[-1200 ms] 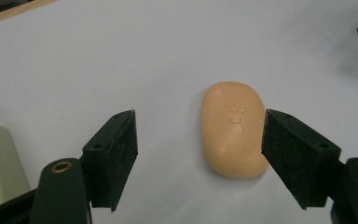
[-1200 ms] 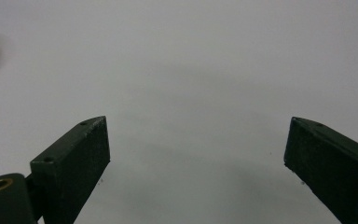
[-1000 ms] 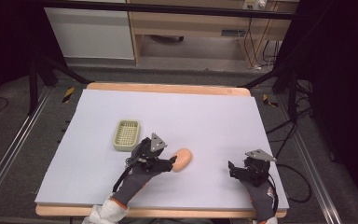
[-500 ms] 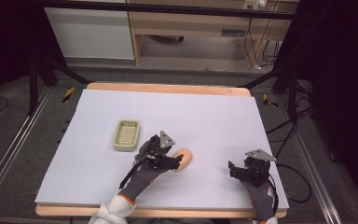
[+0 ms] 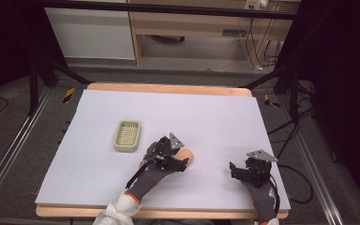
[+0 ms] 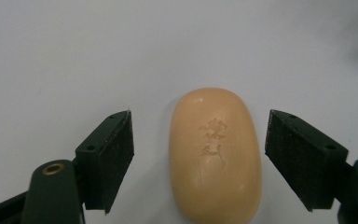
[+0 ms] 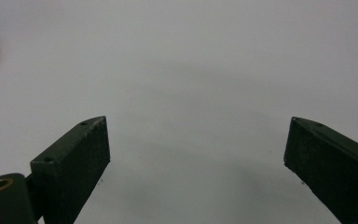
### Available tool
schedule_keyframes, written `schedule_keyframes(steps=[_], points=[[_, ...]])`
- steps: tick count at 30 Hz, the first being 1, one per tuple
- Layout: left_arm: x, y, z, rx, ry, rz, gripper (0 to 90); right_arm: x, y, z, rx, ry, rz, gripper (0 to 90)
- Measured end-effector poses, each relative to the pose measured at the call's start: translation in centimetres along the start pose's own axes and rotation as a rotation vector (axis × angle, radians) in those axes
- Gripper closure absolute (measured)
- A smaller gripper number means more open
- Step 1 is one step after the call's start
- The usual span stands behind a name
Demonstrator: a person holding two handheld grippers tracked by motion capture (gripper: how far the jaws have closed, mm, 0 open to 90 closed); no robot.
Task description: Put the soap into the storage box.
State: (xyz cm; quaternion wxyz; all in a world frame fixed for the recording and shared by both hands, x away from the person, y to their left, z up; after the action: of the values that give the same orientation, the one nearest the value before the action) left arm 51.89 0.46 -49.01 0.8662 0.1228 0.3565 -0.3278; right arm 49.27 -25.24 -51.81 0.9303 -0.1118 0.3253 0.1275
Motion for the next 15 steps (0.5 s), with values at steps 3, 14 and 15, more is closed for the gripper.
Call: schedule_keyframes(steps=[3,14,15], points=[[0.2,-0.1,0.0,0.001,0.010,0.000,22.3,0.0,0.0,0.0,-0.001,0.002,0.000,7.2],[1.5,-0.7,-0.1,0.016,0.055,0.002,21.0,0.0,0.0,0.0,-0.009,0.003,0.003,7.2],[1.7,-0.7,-0.2,0.016,0.054,0.003,20.8,0.0,0.0,0.0,-0.009,0.003,0.003,7.2]])
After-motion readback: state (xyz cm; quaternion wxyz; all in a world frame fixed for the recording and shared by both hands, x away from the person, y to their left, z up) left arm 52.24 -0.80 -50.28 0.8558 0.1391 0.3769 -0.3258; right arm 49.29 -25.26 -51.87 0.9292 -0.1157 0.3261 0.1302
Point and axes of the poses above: each handheld gripper's, and its own axes: x roughly forward along the jaws, z roughly out of its top, y roughly to its left, the point moved 7 cm from there along x, roughly forward along the jaws, and after that the axes turned 7 degrees about -x, right-handed, at the moved point
